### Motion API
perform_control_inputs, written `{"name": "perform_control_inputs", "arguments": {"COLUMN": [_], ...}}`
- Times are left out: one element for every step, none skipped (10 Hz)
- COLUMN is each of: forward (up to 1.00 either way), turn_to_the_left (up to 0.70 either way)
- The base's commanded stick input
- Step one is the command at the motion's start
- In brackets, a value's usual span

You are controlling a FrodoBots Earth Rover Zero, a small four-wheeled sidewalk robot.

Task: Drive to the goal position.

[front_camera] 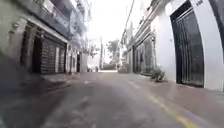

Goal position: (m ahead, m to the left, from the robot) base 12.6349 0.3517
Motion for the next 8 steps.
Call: {"name": "perform_control_inputs", "arguments": {"forward": [1.0,1.0,1.0,1.0,1.0,1.0,1.0,1.0], "turn_to_the_left": [0.06,0.06,0.06,0.06,0.06,0.06,0.06,0.06]}}
